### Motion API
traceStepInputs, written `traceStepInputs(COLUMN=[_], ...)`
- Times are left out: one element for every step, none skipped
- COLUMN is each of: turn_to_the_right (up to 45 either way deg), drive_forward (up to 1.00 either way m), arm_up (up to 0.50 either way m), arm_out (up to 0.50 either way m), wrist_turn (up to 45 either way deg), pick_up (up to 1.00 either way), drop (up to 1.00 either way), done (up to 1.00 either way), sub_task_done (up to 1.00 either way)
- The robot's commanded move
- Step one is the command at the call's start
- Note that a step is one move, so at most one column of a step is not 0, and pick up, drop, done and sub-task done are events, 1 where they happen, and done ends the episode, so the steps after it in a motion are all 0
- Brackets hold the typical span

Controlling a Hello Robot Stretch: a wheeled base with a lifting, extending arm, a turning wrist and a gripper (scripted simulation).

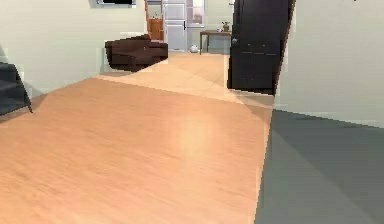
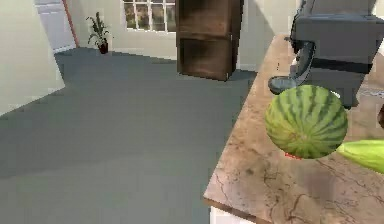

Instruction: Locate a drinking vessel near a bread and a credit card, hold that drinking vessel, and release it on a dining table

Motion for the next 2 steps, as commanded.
traceStepInputs(turn_to_the_right=[33.0, 3.0], drive_forward=[0.0, 0.0], arm_up=[0.0, 0.0], arm_out=[0.0, 0.0], wrist_turn=[0.0, 0.0], pick_up=[0.0, 0.0], drop=[0.0, 0.0], done=[0.0, 0.0], sub_task_done=[0.0, 0.0])
